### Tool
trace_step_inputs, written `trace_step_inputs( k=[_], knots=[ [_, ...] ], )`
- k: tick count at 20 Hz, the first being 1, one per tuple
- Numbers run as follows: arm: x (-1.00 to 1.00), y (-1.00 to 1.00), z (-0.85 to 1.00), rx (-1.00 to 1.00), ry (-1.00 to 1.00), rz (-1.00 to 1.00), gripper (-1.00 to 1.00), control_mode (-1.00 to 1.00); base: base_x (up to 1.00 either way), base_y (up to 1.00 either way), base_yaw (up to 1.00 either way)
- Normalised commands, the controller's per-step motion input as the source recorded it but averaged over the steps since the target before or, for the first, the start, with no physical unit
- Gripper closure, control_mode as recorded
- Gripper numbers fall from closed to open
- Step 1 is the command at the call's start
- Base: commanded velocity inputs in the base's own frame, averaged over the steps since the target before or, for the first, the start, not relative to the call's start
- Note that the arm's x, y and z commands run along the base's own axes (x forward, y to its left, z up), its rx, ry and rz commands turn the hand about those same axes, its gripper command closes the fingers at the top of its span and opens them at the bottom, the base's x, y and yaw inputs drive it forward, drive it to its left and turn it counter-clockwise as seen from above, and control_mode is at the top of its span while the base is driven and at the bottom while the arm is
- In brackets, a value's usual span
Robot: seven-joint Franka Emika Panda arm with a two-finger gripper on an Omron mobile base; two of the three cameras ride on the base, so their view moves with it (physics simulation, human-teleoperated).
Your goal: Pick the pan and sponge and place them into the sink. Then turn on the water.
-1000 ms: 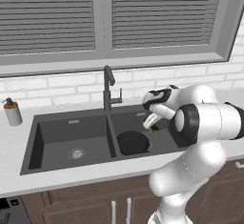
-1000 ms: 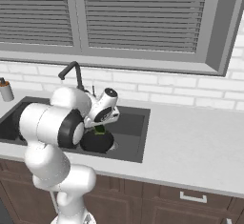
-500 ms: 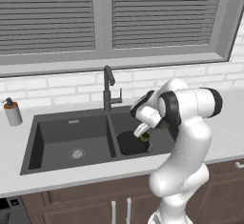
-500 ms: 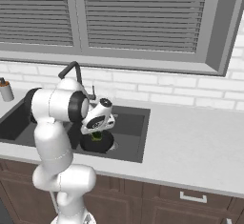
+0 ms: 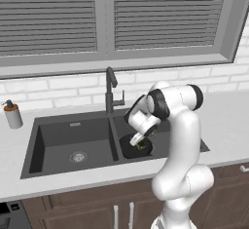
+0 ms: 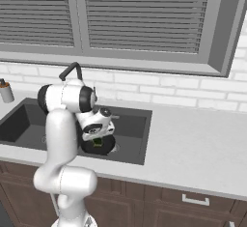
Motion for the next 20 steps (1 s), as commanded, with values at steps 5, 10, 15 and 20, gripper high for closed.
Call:
trace_step_inputs(
  k=[5, 10, 15, 20],
  knots=[
    [0.31, 0.07, -0.53, 0.00, 0.00, 0.00, 1.00, -1.00, 0.00, 0.00, 0.00],
    [0.28, 0.04, -0.32, 0.00, 0.00, 0.00, 1.00, -1.00, 0.00, 0.00, 0.00],
    [0.20, 0.01, -0.08, 0.00, -0.01, 0.00, -1.00, -1.00, 0.00, 0.00, 0.00],
    [0.12, 0.00, 0.00, 0.00, -0.03, 0.00, -1.00, -1.00, 0.00, 0.00, 0.00]
  ],
)
